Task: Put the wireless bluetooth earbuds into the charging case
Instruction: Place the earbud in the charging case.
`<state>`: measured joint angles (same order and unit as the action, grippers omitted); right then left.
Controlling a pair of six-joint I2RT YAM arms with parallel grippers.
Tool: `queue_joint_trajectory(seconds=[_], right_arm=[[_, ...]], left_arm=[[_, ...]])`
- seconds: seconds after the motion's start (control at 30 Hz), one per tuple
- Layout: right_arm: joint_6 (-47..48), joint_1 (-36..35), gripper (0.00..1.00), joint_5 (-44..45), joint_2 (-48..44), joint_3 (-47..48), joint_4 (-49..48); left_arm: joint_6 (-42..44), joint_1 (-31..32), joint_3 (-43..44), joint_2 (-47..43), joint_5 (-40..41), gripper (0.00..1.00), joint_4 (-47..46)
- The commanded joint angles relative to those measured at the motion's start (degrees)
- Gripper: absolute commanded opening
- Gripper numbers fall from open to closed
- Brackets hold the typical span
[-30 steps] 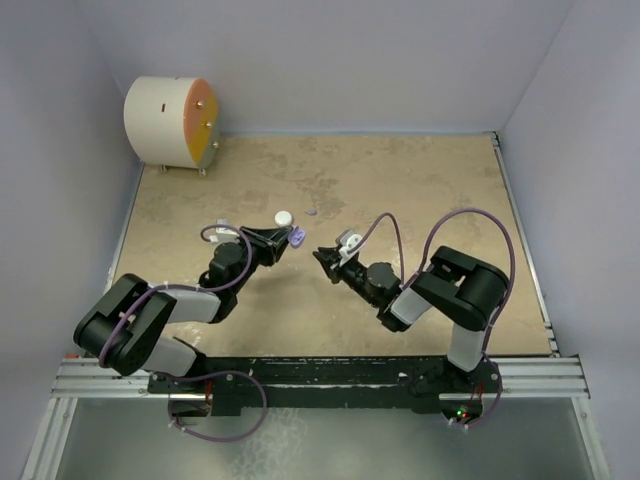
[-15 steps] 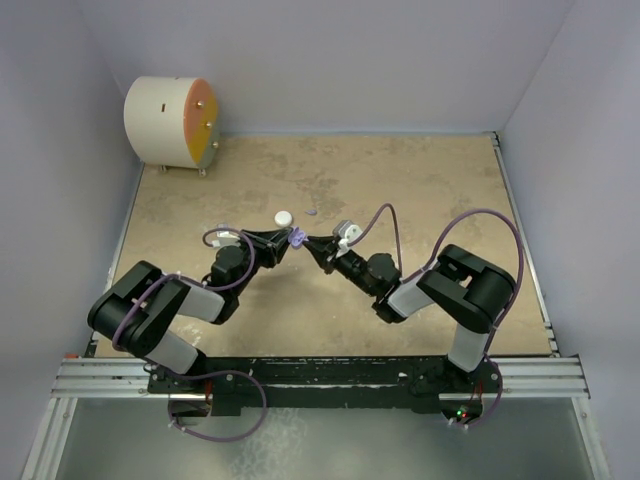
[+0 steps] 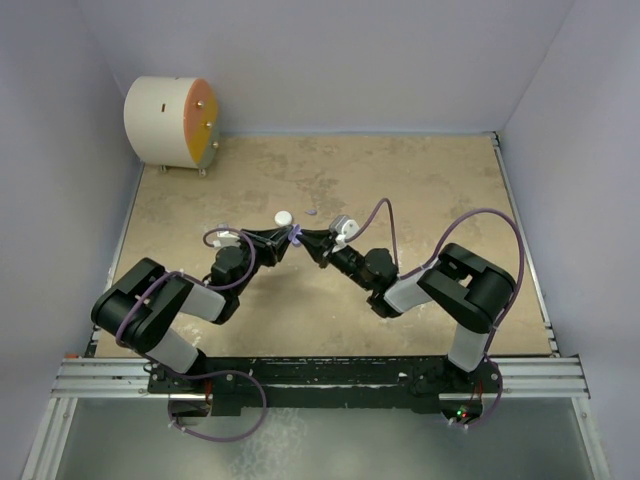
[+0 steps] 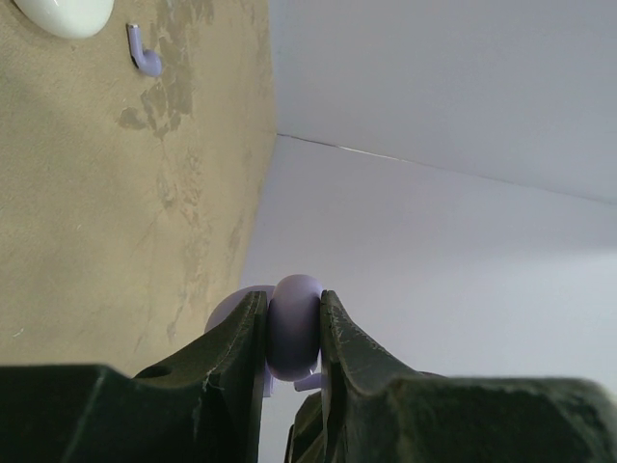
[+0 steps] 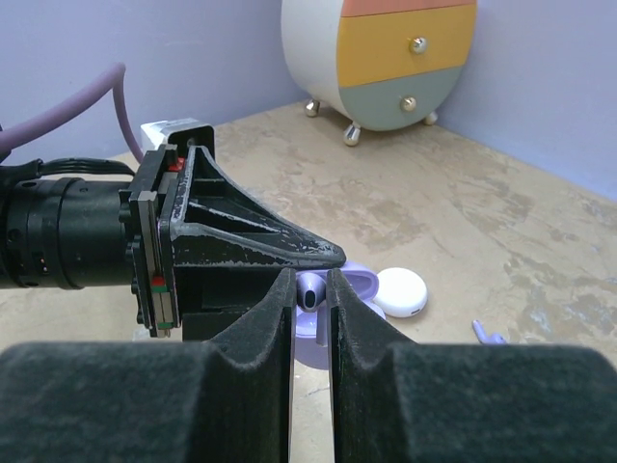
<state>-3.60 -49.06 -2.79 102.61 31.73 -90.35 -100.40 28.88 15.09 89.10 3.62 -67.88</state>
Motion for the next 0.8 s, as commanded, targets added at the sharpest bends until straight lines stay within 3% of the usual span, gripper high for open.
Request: queue_joint_trajectory(seconds=[0.0,0.77], right_arm=[[1.7,0.3,0.00,-1.2,-1.7,2.1,-46.2],[2.6,1.1,0.00,-1.7,-2.9,2.1,-46.2]], left_arm=[[-1.9,-0.3,-0.2,0.1,-0.4,0.00,-5.5],[-3.5,2.2,1.4,-0.4,-0.9,0.00,-5.6]])
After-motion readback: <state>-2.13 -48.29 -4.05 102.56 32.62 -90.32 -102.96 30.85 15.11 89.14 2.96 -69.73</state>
